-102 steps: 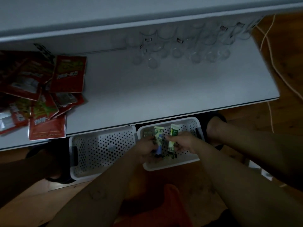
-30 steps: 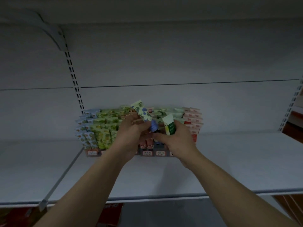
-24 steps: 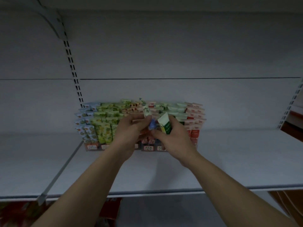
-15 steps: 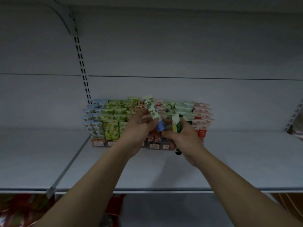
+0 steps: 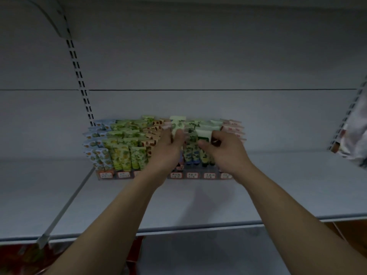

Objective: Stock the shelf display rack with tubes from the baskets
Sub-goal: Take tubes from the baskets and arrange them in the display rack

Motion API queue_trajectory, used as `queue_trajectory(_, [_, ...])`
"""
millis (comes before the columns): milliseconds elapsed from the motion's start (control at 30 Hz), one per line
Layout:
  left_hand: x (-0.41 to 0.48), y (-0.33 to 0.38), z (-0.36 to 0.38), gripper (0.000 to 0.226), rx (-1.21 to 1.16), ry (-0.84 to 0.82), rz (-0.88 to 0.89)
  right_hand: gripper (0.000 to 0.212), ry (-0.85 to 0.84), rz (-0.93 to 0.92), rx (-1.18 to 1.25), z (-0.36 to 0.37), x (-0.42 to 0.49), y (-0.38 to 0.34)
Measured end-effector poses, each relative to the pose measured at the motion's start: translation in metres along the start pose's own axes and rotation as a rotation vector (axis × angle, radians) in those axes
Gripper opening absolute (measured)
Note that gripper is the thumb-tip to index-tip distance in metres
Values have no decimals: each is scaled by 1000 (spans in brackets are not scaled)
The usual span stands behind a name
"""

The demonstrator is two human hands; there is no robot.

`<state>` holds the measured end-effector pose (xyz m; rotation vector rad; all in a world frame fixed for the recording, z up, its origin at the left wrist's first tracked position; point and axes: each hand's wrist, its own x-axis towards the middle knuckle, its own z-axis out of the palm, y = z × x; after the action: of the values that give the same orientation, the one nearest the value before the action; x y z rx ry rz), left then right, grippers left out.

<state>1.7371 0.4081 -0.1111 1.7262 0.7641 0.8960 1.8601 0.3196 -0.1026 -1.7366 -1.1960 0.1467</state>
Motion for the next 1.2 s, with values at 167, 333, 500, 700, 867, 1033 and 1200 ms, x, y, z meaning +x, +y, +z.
queue_trajectory(167, [5, -2, 3, 32, 148, 52, 269, 19, 89, -59, -106, -12, 5, 1])
queue_trajectory(333, [6, -7, 2, 21, 462, 35, 406, 19, 34, -74, -299, -18, 10, 14])
queue_trajectory(500, [8, -15, 1, 35, 485, 36, 404, 25, -16, -75, -446, -18, 9, 16])
queue_trajectory(700, [4, -19, -5, 31, 570, 19, 438, 36, -22, -88, -435, -17, 5, 18])
queue_trajectory(867, [3, -26, -5, 22, 749, 50, 509, 33, -5, -106, -438, -14, 2, 18])
queue_trajectory(1033, [3, -27, -3, 22, 844, 37, 565, 32, 14, -139, -491, -16, 0, 18])
queue_trajectory(1200, [4, -25, 0, 28, 842, 35, 600, 33, 0, -118, -551, -19, 0, 20])
